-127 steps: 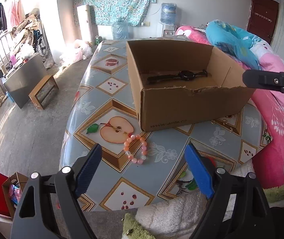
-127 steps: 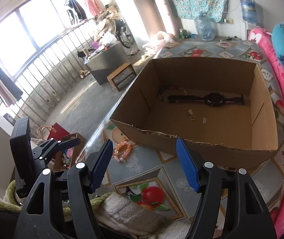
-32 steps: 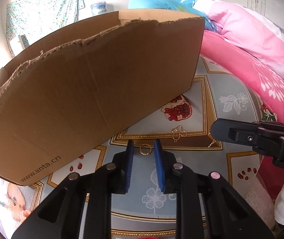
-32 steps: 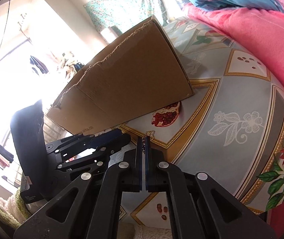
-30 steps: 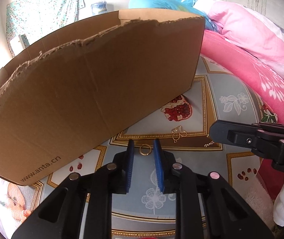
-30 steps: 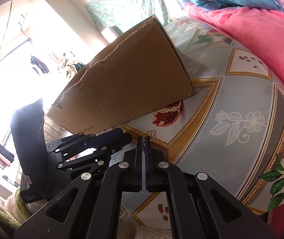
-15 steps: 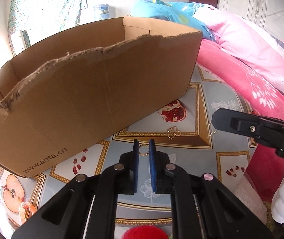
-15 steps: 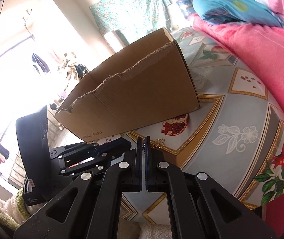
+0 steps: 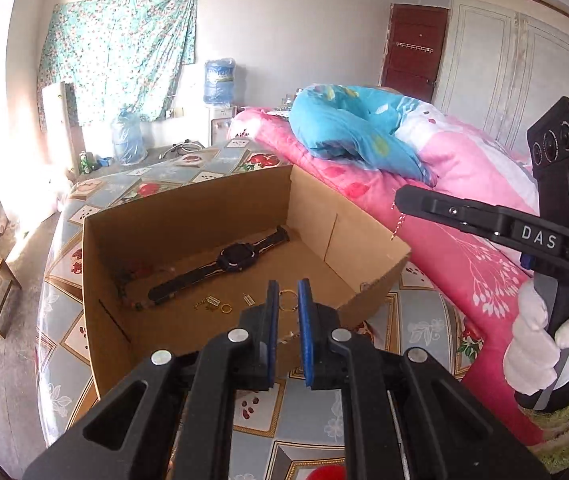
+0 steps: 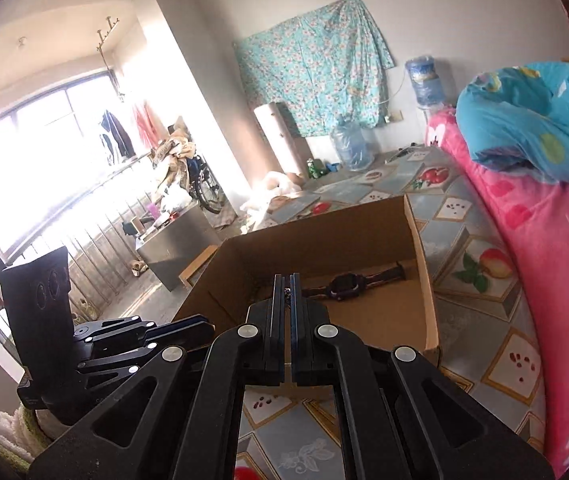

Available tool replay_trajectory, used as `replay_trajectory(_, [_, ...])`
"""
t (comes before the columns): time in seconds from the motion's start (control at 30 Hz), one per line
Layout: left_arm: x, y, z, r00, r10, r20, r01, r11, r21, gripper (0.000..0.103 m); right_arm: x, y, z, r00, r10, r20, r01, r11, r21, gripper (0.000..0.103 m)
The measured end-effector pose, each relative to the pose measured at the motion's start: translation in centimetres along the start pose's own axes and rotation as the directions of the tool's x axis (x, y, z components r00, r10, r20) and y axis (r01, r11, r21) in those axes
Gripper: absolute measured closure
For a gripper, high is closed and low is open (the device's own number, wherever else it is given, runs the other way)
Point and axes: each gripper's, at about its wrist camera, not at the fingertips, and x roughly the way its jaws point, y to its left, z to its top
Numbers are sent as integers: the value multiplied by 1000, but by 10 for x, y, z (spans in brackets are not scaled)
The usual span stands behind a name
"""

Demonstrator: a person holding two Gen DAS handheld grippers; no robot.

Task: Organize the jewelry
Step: 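Carry both gold charms into the box and open both tools, then withdraw both tools toward the remaining gold knot charm and pink bracelet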

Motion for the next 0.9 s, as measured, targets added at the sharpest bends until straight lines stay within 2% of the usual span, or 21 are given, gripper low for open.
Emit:
replay_trajectory(0.1, [26,22,13,998,12,-64,-15,999,-46,94,30,-12,15,997,9,-79,-8,1000,13,103])
replay_trajectory(0.2, [52,37,17,990,31,-137,-40,998,-57,94,63,-27,22,981,22,-193,-13,999,48,103])
replay_trajectory(0.37, [81,46,12,973,60,-224,-70,997,-36,93,106,-46,13,929,-29,-368,49,998,46,99])
replay_trajectory(0.43, [88,48,8,968,78,-240,-89,996,-31,93,112,-50,11,914,-55,-402,78,996,40,98])
replay_trajectory(0.5, [91,51,7,965,69,-252,-82,996,-40,93,112,-48,11,913,-57,-405,74,997,26,97])
replay_trajectory(0.6, [94,54,6,962,73,-262,-88,995,-48,80,105,-44,13,919,-76,-386,85,996,8,92])
replay_trajectory(0.8, [85,55,4,966,72,-250,-89,994,-61,77,82,-36,22,941,-82,-328,92,996,16,92])
replay_trajectory(0.9, [72,52,2,973,67,-222,-84,994,-69,72,64,-29,22,954,-91,-285,98,995,12,86])
